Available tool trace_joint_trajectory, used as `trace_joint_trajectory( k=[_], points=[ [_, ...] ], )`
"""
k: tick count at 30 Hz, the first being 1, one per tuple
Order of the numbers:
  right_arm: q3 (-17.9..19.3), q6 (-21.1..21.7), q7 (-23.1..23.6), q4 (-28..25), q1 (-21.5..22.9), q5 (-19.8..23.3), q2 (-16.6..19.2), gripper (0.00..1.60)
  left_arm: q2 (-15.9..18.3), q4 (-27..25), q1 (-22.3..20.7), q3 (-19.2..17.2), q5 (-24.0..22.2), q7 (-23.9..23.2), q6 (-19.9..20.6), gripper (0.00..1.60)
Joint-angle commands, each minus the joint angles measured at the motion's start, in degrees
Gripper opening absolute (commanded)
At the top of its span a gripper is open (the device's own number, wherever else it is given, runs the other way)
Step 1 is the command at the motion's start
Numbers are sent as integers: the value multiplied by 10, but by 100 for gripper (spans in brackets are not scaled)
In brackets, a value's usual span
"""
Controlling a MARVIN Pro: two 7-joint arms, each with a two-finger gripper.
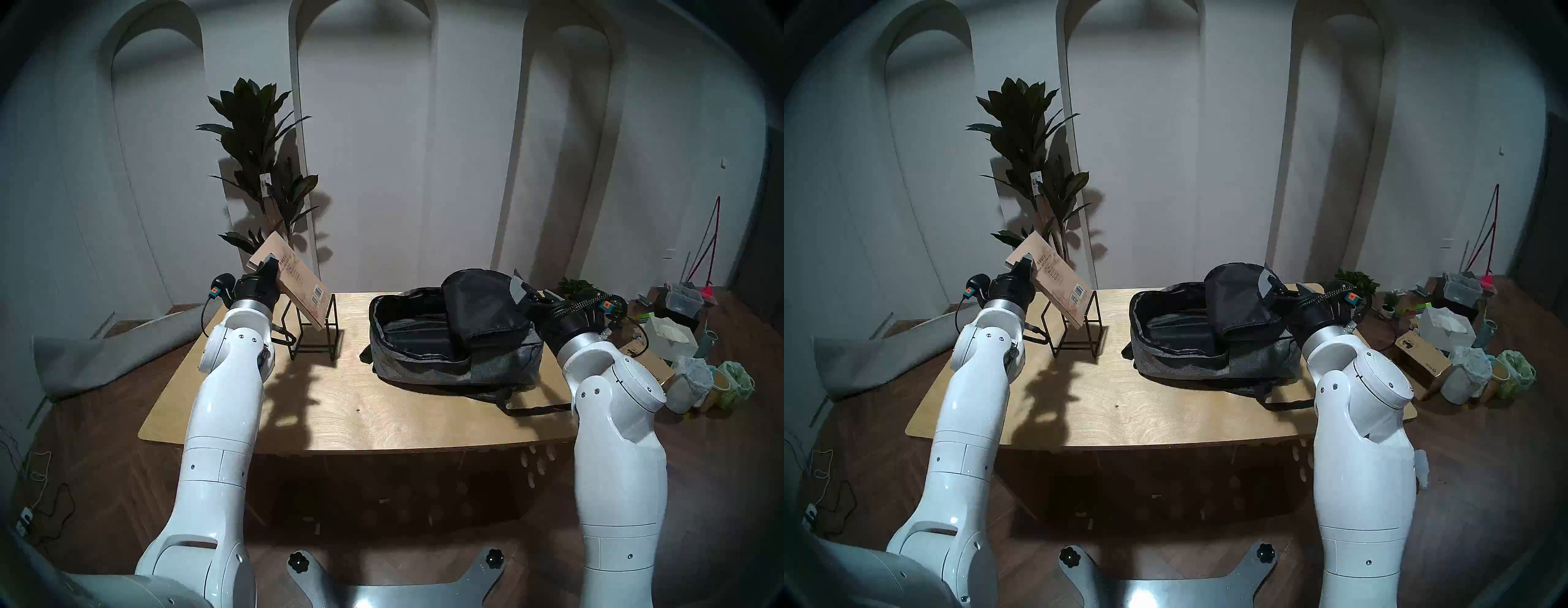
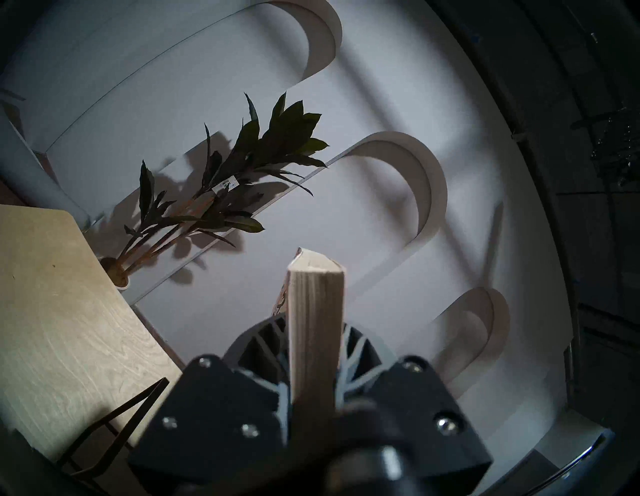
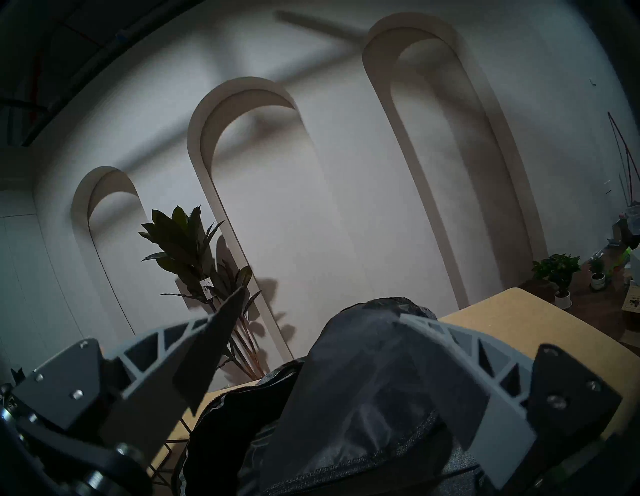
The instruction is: Put the book into the bag and close the bag
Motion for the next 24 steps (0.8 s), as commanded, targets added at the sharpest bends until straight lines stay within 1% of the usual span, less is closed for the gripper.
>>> trace_joint_trajectory(
  k=[1, 3, 4, 5, 7, 9, 10, 13, 17, 18, 19, 20, 24],
  points=[
    [-1, -8, 2, -5, 15, -1, 1, 160, -1, -65, -7, 1, 12, 16, -9, 0],
    [1, -9, 3, -4, 16, -1, 1, 160, -2, -85, -3, 1, 14, 28, -8, 0],
    [1, -9, 3, -4, 16, -1, 1, 160, -3, -77, -10, 1, 12, 21, -12, 0],
    [2, -9, 3, -3, 16, -2, 2, 160, -4, -93, -6, 2, 13, 29, -8, 0],
    [4, -8, 2, -1, 18, -5, 4, 160, -7, -103, -10, 5, 14, 30, -9, 0],
    [6, -5, 3, 0, 20, -6, 8, 160, -13, -135, -2, 8, 12, 48, 0, 0],
    [6, -6, 3, 0, 22, -11, 12, 160, -16, -124, -13, 10, 9, 44, -1, 0],
    [11, 10, 1, -3, 31, -12, 20, 160, -25, -146, -13, 16, 6, 69, 8, 0],
    [30, 33, -1, -16, 54, -17, 44, 160, -32, -146, -26, 30, 6, 83, 13, 0],
    [35, 34, -1, -18, 59, -22, 51, 160, -33, -146, -28, 35, 8, 86, 13, 0],
    [35, 34, -1, -18, 59, -22, 51, 160, -33, -146, -28, 35, 8, 86, 13, 0],
    [49, 43, 4, -19, 67, -19, 61, 160, -39, -142, -33, 42, 4, 92, 17, 0],
    [79, 67, 7, -8, 80, -16, 79, 160, -50, -128, -40, 60, 11, 104, 12, 0]
  ],
)
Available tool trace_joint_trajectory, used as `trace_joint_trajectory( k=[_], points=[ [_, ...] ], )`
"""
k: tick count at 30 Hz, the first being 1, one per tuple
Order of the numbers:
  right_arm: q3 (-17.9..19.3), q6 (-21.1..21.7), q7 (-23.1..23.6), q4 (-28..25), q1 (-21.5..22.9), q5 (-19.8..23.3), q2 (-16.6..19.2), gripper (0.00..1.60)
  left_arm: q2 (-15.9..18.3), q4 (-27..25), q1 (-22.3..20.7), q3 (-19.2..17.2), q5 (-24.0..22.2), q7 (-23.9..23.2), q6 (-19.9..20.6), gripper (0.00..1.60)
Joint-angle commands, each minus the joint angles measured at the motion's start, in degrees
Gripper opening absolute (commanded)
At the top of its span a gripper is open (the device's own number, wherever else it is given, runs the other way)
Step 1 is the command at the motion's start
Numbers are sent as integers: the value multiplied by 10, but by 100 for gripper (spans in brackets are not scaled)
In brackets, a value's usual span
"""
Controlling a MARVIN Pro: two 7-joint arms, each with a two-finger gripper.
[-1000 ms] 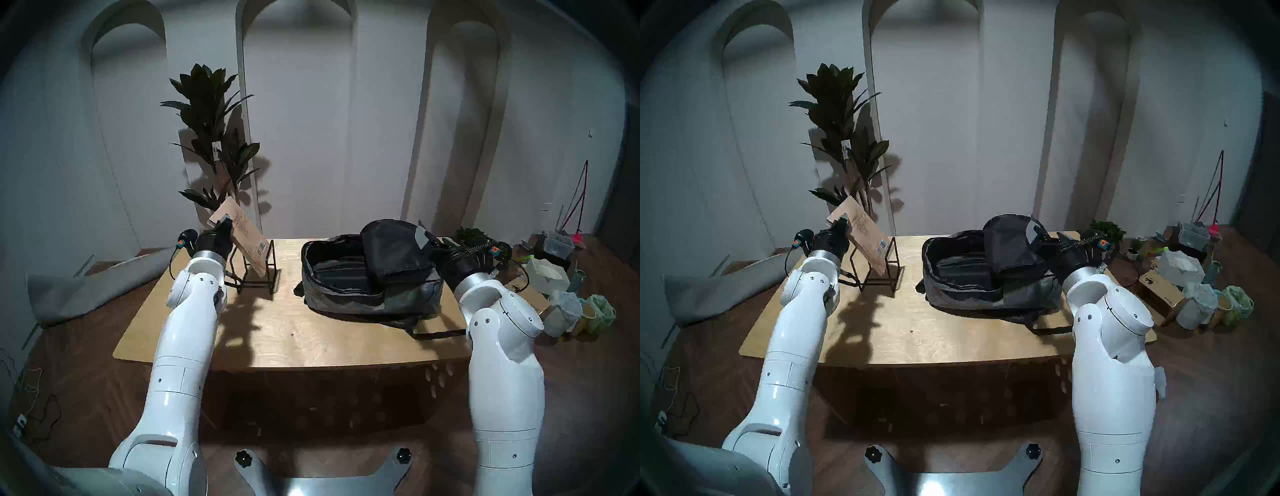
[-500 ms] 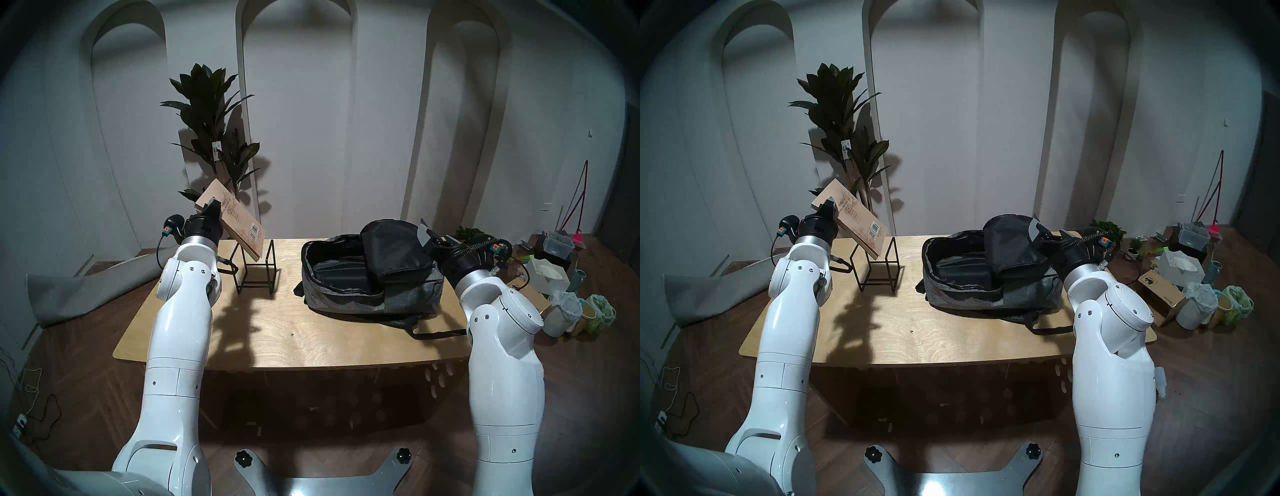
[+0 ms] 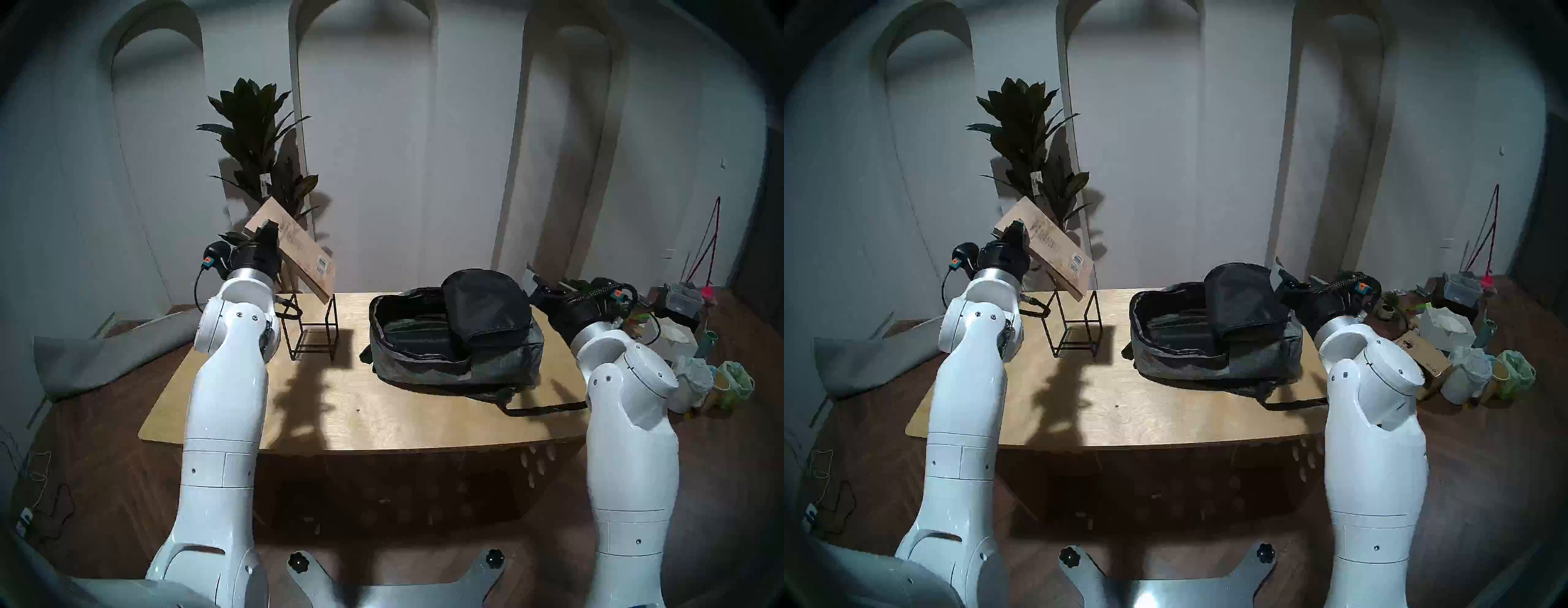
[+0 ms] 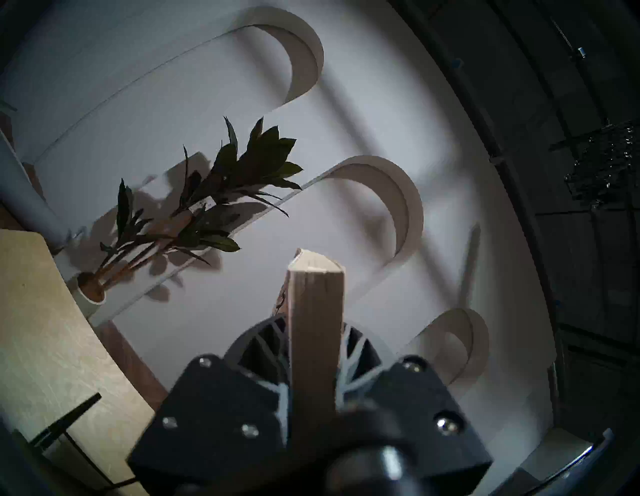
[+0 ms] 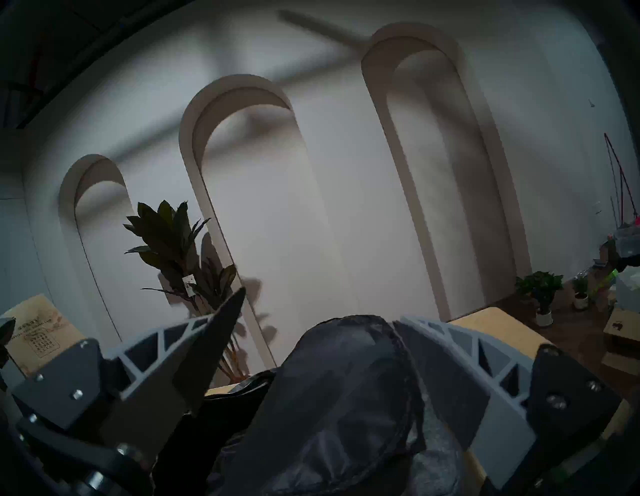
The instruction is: Put the book into the bag and close the bag
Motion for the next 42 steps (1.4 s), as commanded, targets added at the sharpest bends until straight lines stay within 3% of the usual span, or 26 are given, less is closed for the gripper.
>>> trace_joint_trajectory(
  k=[1, 9, 16, 30, 42],
  points=[
    [45, 31, 7, -5, 44, 8, 45, 160, -21, -5, -39, 28, 9, 5, -10, 0],
    [87, 63, 39, 21, 55, 13, 93, 160, -45, 18, -58, 58, 19, 18, -30, 0],
    [114, 82, 115, 93, 68, 46, 141, 160, -68, 43, -58, 80, 30, 15, -61, 0],
    [113, 37, 218, 188, 92, 43, 204, 160, -113, 78, -23, 104, 48, 18, -138, 0],
    [93, 6, 264, 193, 85, 24, 232, 160, -114, 111, -11, 135, 32, -5, -182, 0]
  ],
)
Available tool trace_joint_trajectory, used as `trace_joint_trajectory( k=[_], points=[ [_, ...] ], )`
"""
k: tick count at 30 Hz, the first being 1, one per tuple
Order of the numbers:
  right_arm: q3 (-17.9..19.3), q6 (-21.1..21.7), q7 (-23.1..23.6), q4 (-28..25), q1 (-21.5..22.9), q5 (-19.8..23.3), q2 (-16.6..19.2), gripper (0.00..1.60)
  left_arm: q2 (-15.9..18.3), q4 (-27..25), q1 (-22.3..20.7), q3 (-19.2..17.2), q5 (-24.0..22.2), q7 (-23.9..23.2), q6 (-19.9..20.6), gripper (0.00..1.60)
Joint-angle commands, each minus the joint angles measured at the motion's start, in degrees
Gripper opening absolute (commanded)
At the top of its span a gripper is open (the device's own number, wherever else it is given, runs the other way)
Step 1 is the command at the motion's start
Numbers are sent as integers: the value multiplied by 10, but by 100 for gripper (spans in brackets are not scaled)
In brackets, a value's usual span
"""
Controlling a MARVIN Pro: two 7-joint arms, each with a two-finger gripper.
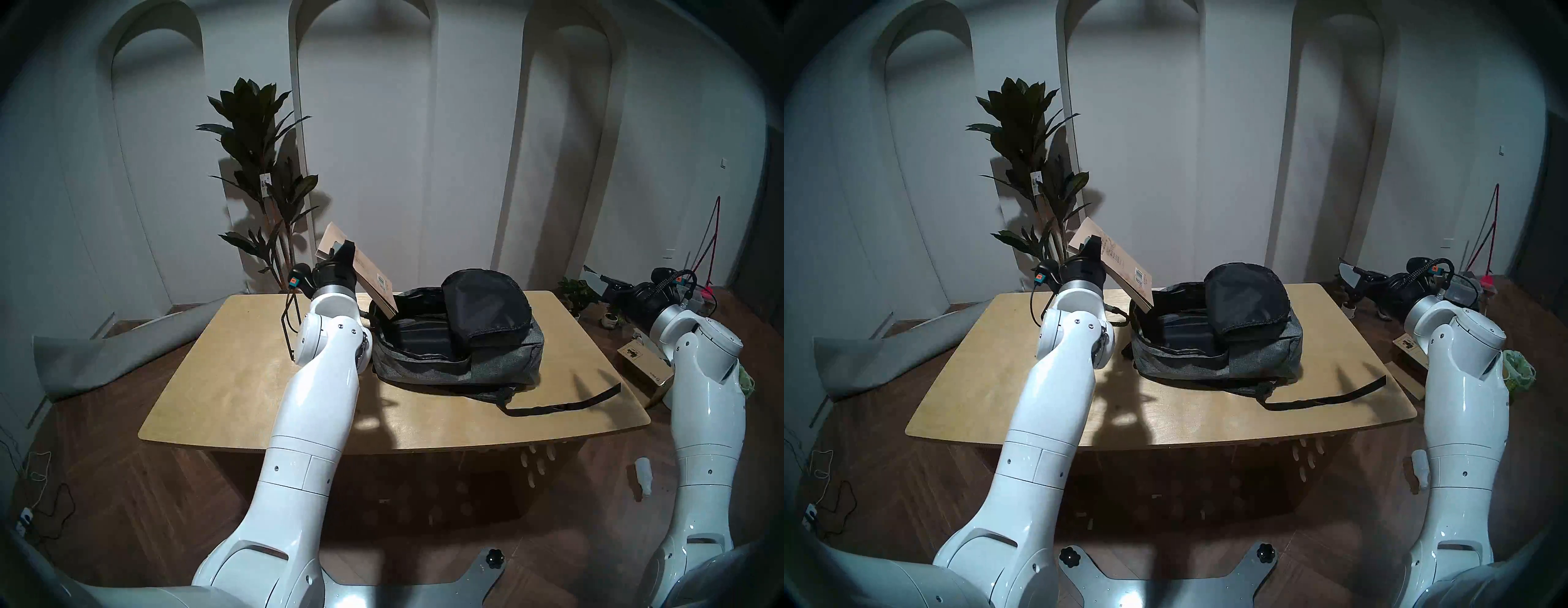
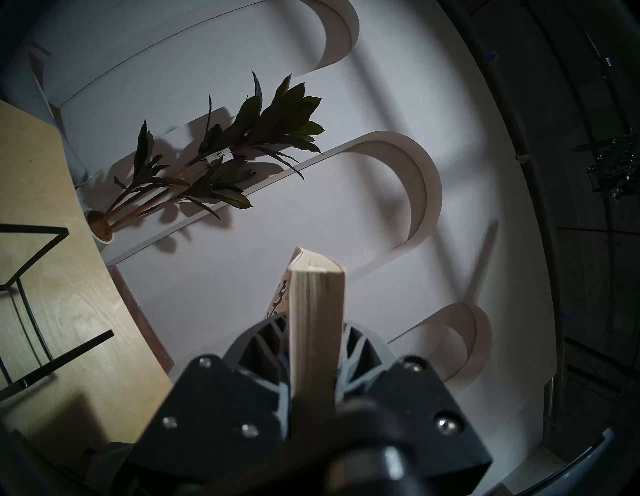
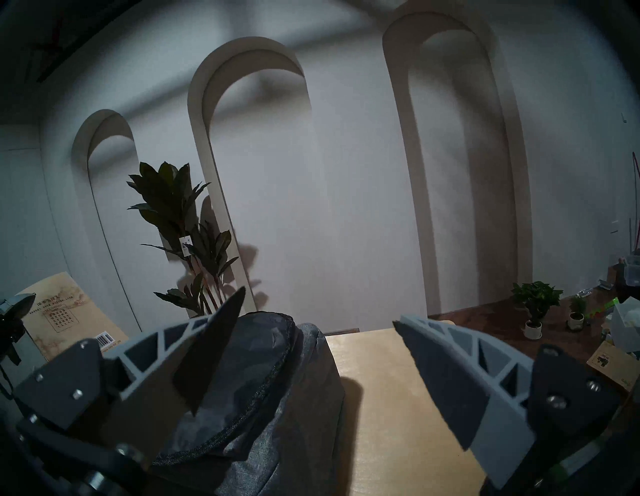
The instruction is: Put the book into the bag and close the bag
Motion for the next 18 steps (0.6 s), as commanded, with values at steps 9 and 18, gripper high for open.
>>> trace_joint_trajectory(
  k=[9, 18],
  points=[
    [-25, -40, 77, 3, -2, -17, 45, 160, -9, 9, -5, 36, -19, -38, -43, 0],
    [-12, -38, 92, -8, -4, -14, 41, 160, -19, 47, -18, 41, -19, -50, -61, 0]
  ],
)
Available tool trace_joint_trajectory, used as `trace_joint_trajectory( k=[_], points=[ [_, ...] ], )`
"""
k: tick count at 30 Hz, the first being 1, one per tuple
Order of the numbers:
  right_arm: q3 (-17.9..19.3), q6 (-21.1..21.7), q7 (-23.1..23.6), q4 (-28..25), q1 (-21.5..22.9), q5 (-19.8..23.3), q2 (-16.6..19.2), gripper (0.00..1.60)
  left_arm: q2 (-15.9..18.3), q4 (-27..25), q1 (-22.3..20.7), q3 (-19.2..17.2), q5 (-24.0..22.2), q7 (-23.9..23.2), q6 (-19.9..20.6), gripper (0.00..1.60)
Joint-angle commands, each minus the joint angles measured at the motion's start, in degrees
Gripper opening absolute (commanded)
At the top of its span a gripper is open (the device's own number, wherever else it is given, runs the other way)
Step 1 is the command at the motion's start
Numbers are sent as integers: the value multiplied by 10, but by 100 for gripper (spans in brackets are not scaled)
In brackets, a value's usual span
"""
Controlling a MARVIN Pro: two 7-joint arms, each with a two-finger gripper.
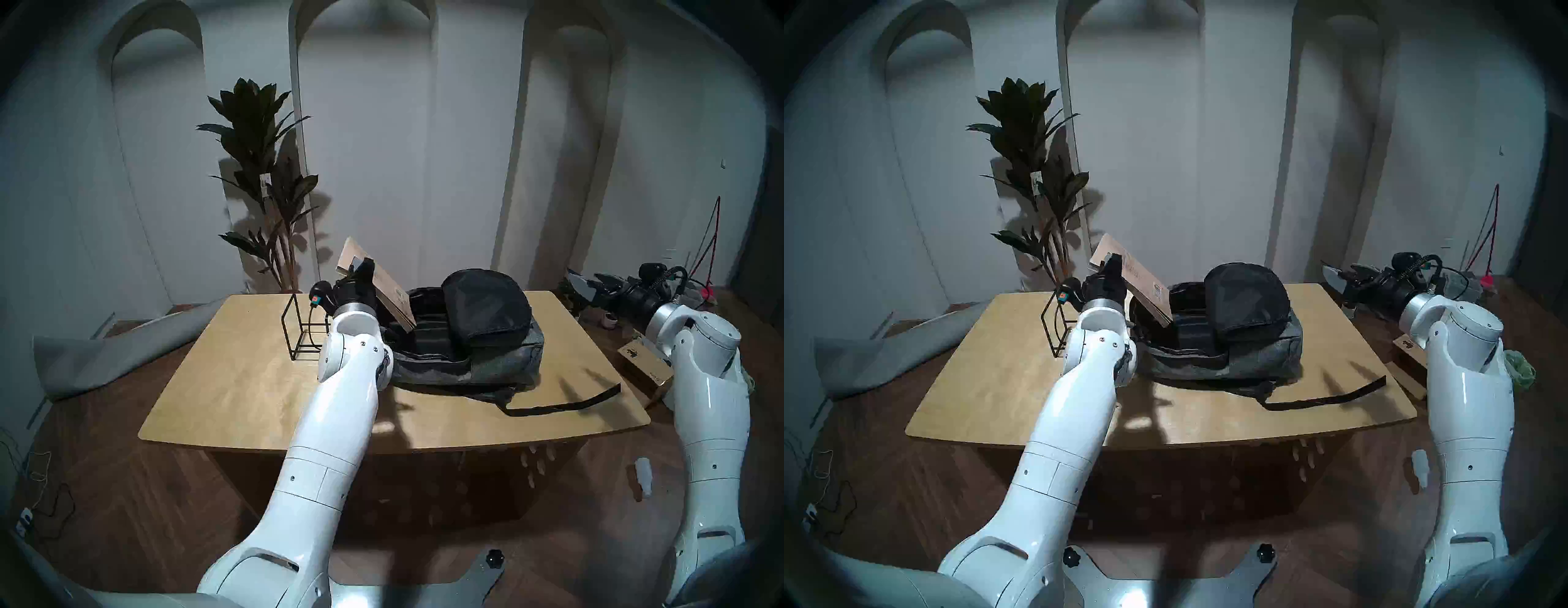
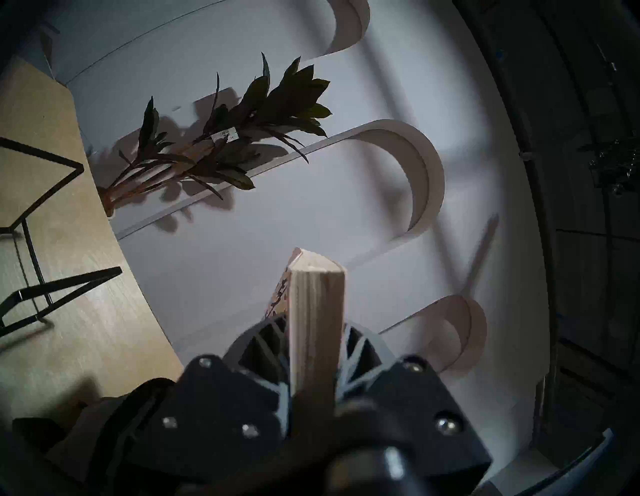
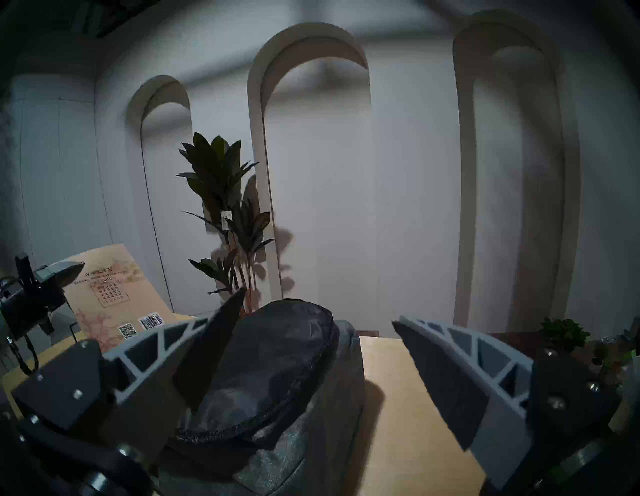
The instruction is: Put the book into the bag and close the bag
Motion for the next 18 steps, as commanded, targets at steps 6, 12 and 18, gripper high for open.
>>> trace_joint_trajectory(
  k=[6, 12, 18],
  points=[
    [10, -4, 6, -18, 2, 0, 5, 160, -22, 56, -45, 21, -10, -30, -29, 0],
    [9, -6, 1, -17, 6, -4, 4, 160, -30, 80, -54, 30, -16, -35, -37, 0],
    [7, -6, -4, -15, 8, -8, 5, 160, -33, 90, -58, 32, -33, -43, -44, 0]
  ],
)
